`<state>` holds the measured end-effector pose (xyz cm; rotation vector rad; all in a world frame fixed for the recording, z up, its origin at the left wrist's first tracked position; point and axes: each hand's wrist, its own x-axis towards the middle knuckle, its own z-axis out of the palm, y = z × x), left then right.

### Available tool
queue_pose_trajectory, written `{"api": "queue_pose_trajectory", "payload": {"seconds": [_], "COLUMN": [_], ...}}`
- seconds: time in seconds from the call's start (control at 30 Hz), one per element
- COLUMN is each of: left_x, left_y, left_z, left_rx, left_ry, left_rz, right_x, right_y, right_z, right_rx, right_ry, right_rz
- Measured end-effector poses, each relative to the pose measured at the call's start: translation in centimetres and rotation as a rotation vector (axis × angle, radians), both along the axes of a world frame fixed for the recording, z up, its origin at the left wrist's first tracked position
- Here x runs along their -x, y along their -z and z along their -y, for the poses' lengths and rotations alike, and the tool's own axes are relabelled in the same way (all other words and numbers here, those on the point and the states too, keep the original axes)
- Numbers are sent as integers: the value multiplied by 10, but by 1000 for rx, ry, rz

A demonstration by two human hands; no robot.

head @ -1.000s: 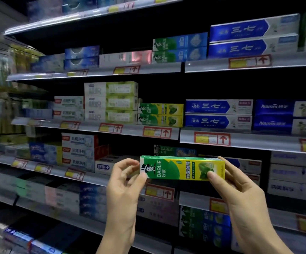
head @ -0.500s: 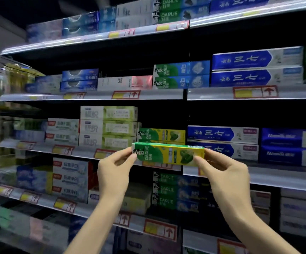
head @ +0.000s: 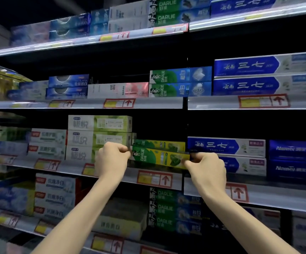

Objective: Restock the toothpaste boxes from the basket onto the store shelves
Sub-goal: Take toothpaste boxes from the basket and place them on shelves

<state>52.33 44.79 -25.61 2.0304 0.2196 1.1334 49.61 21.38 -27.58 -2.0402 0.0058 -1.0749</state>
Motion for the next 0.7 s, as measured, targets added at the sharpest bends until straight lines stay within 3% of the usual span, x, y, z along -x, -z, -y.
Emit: {"api": "queue_pose_trajectory", "payload": {"seconds": [0.13, 0.4, 0.7], "left_x": [-3, 29, 119], "left_y": [8, 24, 74], "left_z": [1, -7, 50], "left_rx": [-133, 23, 429], "left_ry": [-82, -62, 555], "left_rz": [-56, 61, -26], "right_x": [-1, 19, 106], "right_y": [1, -2, 11], "right_z": [0, 13, 79], "right_rx": [146, 182, 59], "right_ry": [57, 90, -114], "right_rz": [-71, 62, 102]}}
